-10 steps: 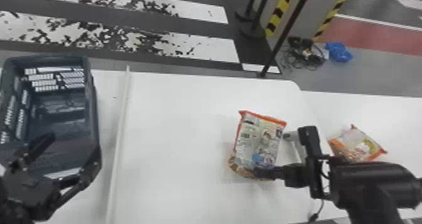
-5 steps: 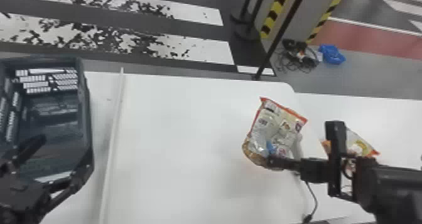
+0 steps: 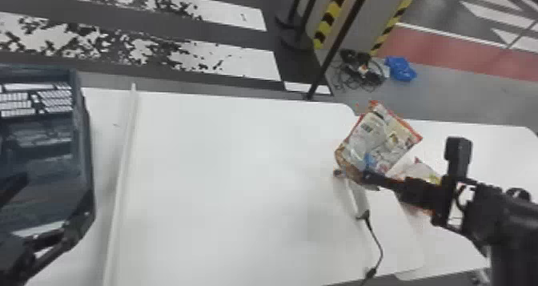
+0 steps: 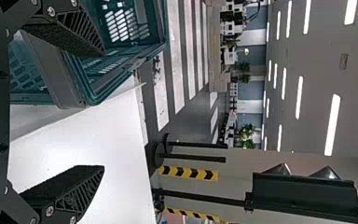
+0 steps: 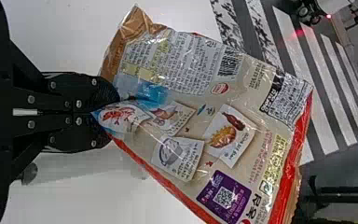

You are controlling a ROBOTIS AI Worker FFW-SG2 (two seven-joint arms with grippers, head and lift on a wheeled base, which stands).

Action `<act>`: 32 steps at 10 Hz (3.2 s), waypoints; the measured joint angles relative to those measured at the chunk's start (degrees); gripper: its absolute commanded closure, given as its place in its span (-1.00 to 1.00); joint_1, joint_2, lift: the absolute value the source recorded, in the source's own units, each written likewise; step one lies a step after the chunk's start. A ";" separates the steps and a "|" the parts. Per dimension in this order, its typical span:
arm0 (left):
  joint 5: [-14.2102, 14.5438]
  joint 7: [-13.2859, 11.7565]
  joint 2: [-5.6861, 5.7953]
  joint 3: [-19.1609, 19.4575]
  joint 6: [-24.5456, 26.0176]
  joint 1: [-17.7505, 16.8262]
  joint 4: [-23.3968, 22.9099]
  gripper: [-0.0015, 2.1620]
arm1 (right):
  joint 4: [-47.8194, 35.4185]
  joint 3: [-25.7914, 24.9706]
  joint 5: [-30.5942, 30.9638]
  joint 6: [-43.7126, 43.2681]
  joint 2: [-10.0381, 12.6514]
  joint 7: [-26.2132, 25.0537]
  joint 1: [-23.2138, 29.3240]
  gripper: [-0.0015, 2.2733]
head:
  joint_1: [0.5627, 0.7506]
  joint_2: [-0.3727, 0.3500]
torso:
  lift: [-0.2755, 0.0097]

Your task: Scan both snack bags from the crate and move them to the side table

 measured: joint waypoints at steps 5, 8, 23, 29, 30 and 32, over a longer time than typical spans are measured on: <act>0.00 0.00 0.00 0.07 0.00 0.04 0.06 -0.87 | 18.90 -2.96 -0.59 -14.02 -5.10 -13.50 -7.03 0.98 | 0.41 -0.94 | 0.41; 0.01 0.00 0.00 0.09 -0.37 0.06 0.07 -0.87 | 28.91 -2.20 -0.56 -23.25 -5.59 -25.26 -9.25 0.98 | 0.41 -0.94 | 0.41; 0.41 -0.17 -0.09 0.83 -1.58 1.41 -1.25 -0.87 | 13.88 -1.94 -6.64 -27.77 0.89 -41.30 -0.95 -0.97 | 0.41 -0.94 | 0.41; -0.08 1.07 -0.76 0.29 -1.53 2.03 -2.64 -0.87 | -10.18 15.01 -0.09 -37.39 10.69 -41.12 13.86 -0.97 | 0.41 -0.94 | 0.41; -0.08 1.81 -0.78 -0.02 -1.64 2.06 -2.63 -0.87 | -11.48 18.65 1.76 -42.46 12.67 -41.25 15.88 -0.97 | 0.41 -0.87 | 0.41; -0.09 2.37 -0.90 -0.84 -2.29 2.05 -2.52 -0.87 | -12.01 25.60 5.89 -51.50 15.15 -42.50 19.52 -0.96 | 0.41 -0.64 | 0.41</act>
